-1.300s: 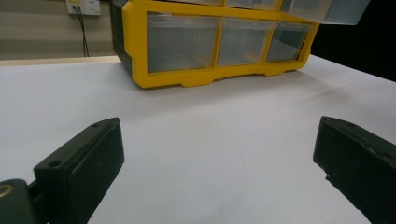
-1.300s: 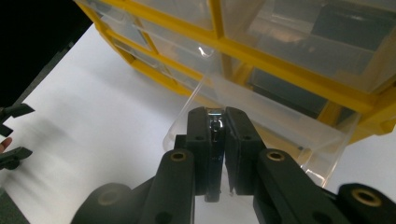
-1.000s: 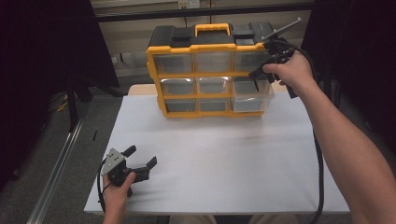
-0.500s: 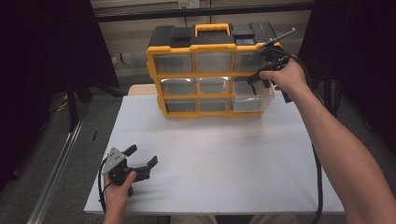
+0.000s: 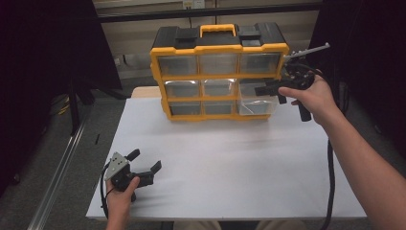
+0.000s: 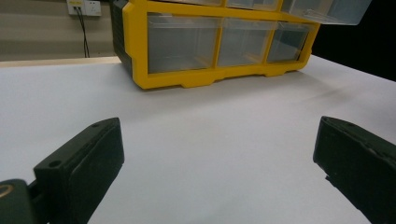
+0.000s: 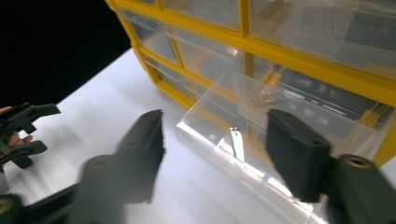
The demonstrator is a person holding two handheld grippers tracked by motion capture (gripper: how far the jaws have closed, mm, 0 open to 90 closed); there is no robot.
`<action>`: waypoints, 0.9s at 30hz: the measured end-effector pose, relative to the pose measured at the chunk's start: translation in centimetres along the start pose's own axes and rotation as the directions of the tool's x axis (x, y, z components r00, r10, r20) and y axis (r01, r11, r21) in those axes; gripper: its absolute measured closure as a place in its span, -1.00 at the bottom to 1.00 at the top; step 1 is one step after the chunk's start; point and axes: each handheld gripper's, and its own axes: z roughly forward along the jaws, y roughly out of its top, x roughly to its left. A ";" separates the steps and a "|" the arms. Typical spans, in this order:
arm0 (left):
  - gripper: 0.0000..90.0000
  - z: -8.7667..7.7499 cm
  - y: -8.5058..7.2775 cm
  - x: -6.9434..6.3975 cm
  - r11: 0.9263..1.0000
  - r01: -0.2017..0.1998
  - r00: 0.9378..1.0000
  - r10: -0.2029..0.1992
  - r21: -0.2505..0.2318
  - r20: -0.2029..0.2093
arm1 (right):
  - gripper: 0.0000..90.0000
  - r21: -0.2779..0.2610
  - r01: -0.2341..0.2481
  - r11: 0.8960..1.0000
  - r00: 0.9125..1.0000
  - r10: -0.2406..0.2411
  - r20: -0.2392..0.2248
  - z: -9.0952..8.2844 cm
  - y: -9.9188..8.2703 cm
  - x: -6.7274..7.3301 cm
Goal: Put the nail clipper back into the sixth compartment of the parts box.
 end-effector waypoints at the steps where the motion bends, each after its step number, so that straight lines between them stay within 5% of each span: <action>1: -0.96 0.0 0.0 0.0 1.000 -0.015 1.000 0.015 0.012 0.002 | -0.20 -0.012 0.005 1.000 1.000 -0.005 -0.004 -0.3 -0.4 0.1; 7: -0.96 0.0 0.0 0.0 0.999 -0.025 1.000 0.025 0.020 0.004 | -0.33 -0.092 0.028 0.995 0.998 -0.033 -0.049 -1.5 -3.1 0.1; 16: -0.96 0.0 -0.1 -0.1 1.000 -0.011 1.000 0.011 0.010 0.001 | -0.57 -0.198 0.049 0.979 0.994 -0.067 -0.082 -2.2 -10.2 0.5; 27: -0.96 -0.2 -0.1 0.0 1.000 -0.022 1.000 0.022 0.020 -0.005 | -0.67 -0.315 0.050 0.948 0.997 -0.064 -0.037 -2.0 -18.8 0.4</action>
